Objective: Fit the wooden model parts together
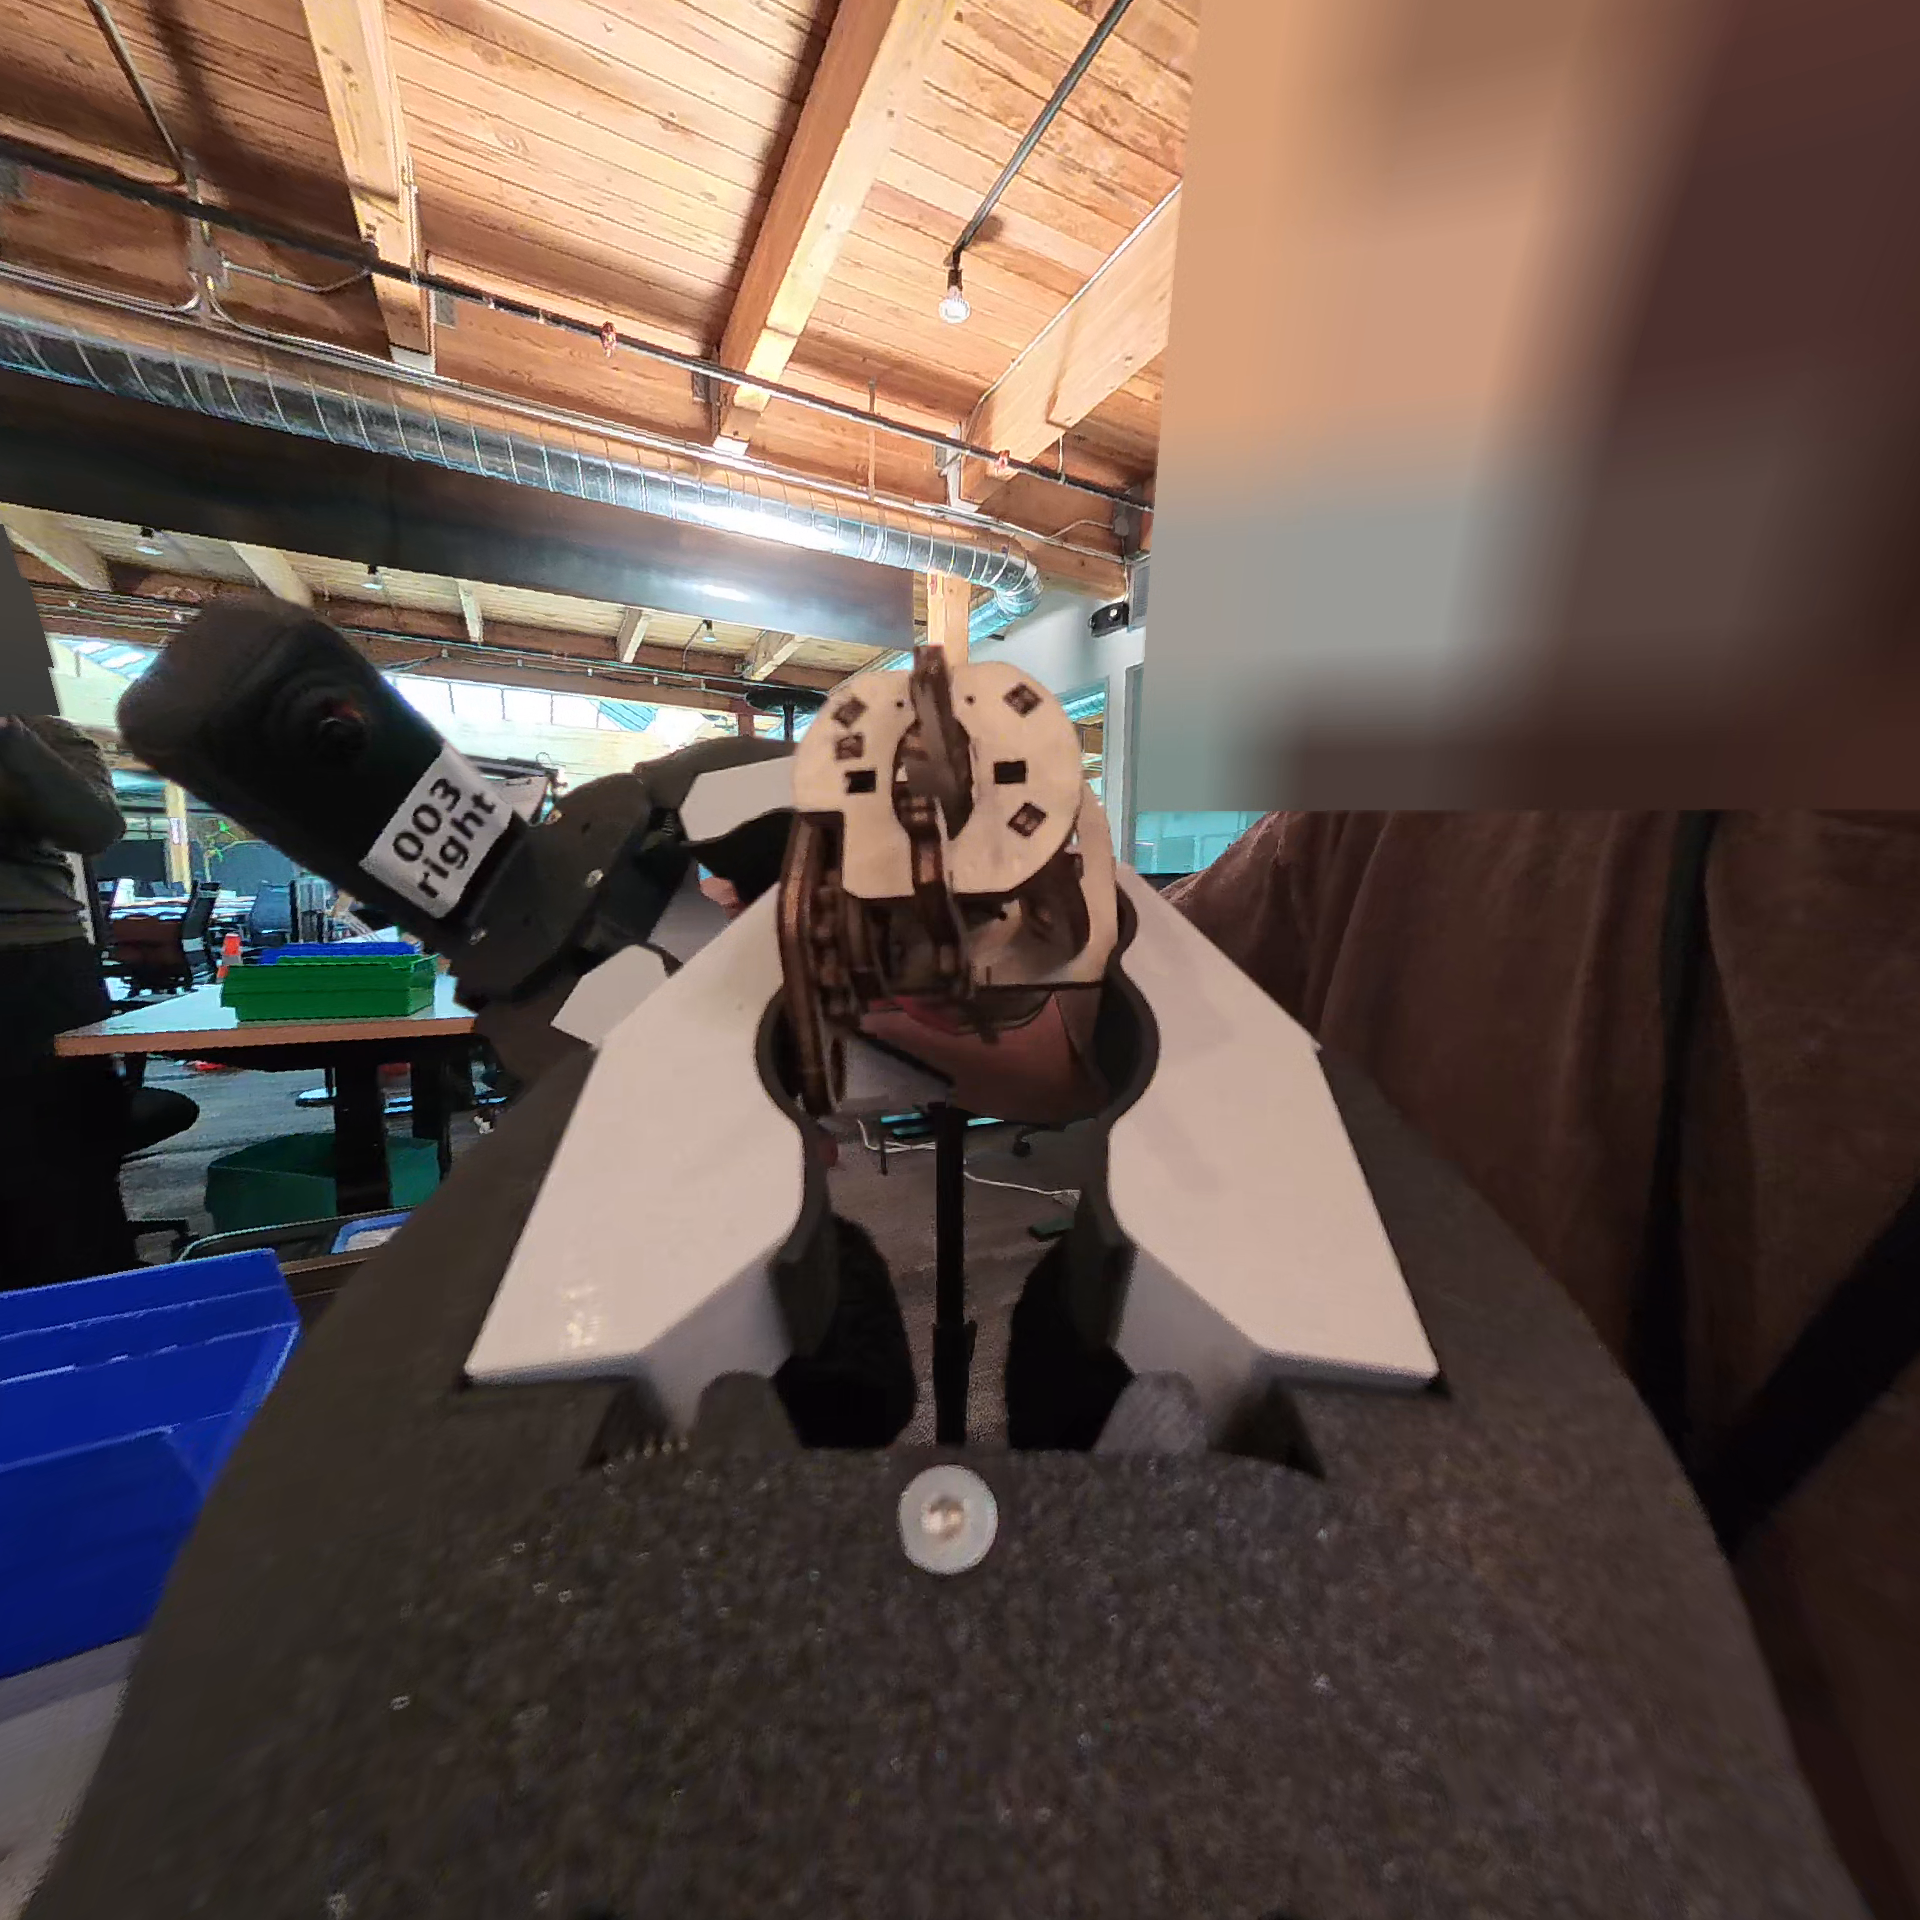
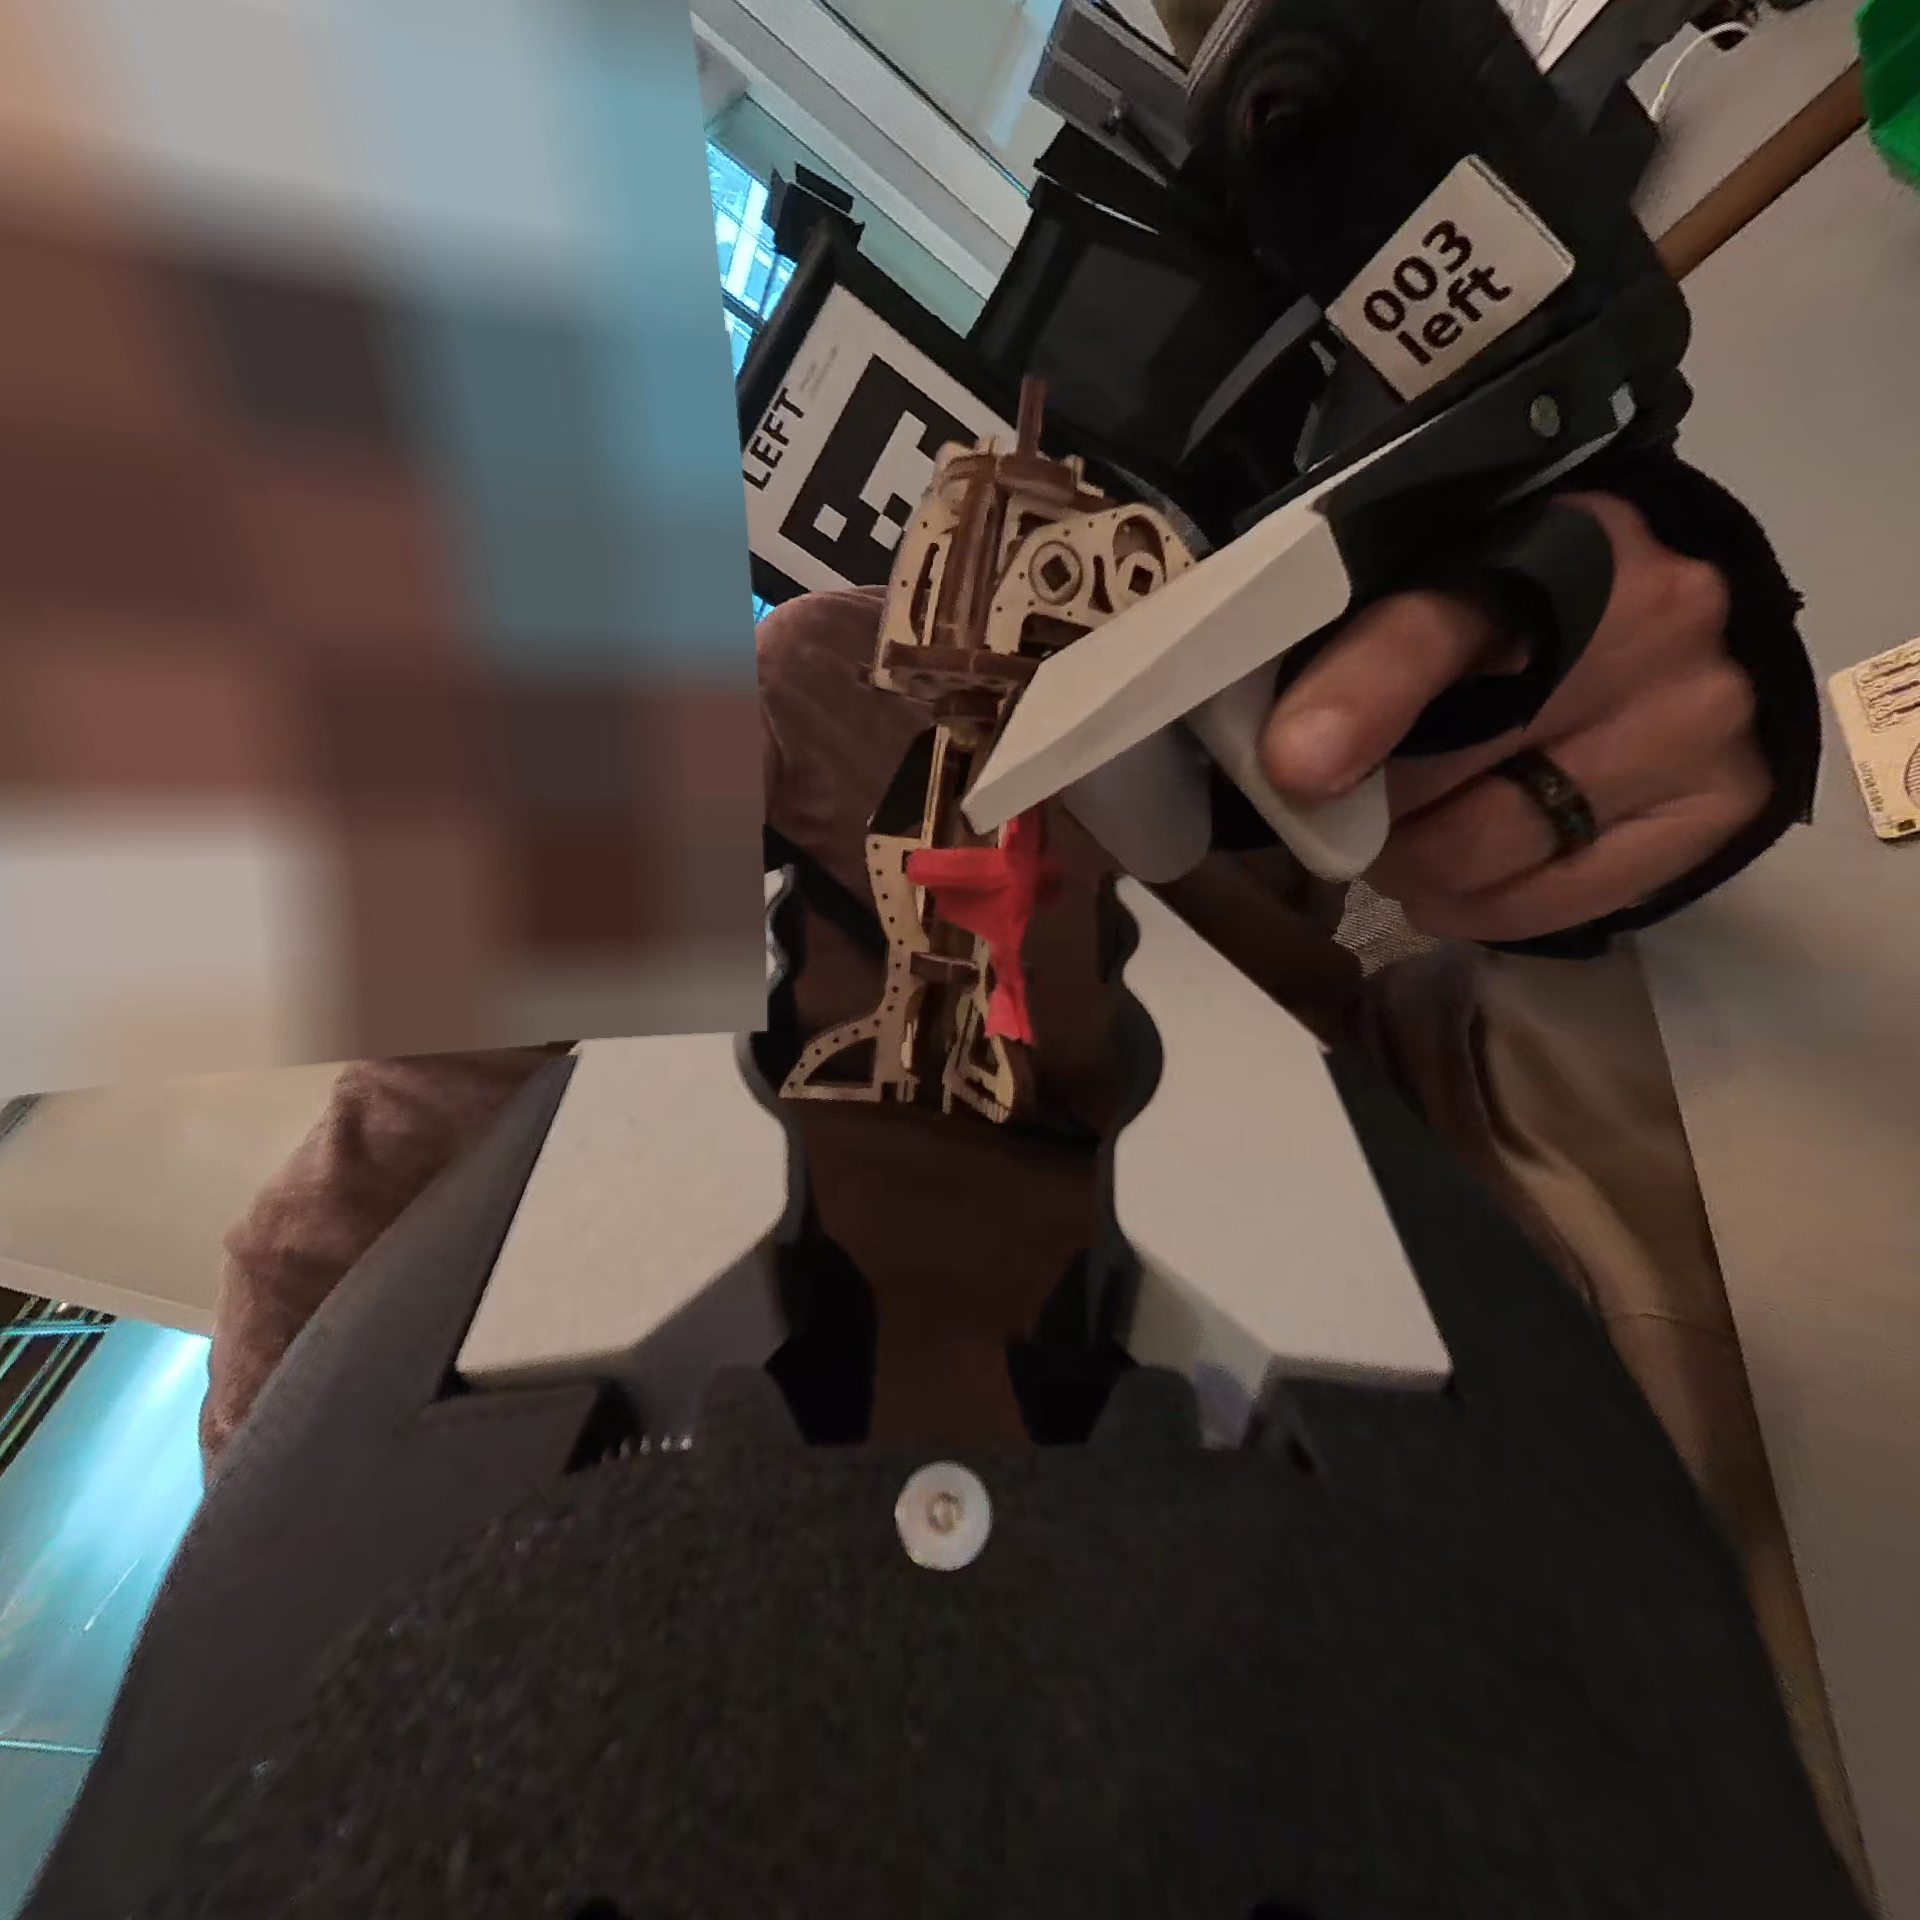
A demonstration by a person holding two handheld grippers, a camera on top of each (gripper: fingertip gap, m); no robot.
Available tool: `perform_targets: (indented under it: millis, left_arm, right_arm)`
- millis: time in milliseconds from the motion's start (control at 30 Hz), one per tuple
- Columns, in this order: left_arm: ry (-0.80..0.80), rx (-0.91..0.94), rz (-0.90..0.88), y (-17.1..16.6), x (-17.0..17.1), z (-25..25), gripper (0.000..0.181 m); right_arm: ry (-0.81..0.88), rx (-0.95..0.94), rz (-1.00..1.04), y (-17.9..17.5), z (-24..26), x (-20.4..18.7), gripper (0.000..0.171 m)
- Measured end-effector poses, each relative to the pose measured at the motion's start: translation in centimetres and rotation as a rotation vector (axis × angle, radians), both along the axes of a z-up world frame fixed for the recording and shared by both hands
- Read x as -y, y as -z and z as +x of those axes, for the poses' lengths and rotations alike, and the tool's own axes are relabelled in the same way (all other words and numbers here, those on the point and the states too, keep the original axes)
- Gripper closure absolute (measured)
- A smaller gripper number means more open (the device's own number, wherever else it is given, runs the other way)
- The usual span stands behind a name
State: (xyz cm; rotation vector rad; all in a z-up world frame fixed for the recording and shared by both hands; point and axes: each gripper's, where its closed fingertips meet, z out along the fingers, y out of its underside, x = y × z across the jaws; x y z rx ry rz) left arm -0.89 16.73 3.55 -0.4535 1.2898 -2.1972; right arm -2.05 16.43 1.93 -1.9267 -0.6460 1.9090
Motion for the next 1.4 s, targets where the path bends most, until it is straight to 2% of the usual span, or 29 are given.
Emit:
perform_targets:
  millis: [333,733,1233,1400]
  left_arm:
    - [0.017,0.003,-0.021,0.2,-0.4,-0.1,0.132]
    - [0.031,0.015,-0.009,0.4,-0.3,-0.2,0.132]
    - [0.226,0.027,-0.014,1.4,0.0,-1.8,0.132]
    - [0.241,0.006,-0.044,2.2,-0.6,-1.3,0.132]
  right_arm:
    - [-0.004,0.009,0.005,0.4,0.0,-0.5,0.136]
    - [-0.022,-0.081,-0.036,0.7,-0.5,-0.2,0.137]
    - [-0.007,-0.189,-0.045,1.9,-1.9,0.1,0.138]
    - [0.041,-0.243,-0.074,2.5,-1.5,-0.6,0.138]
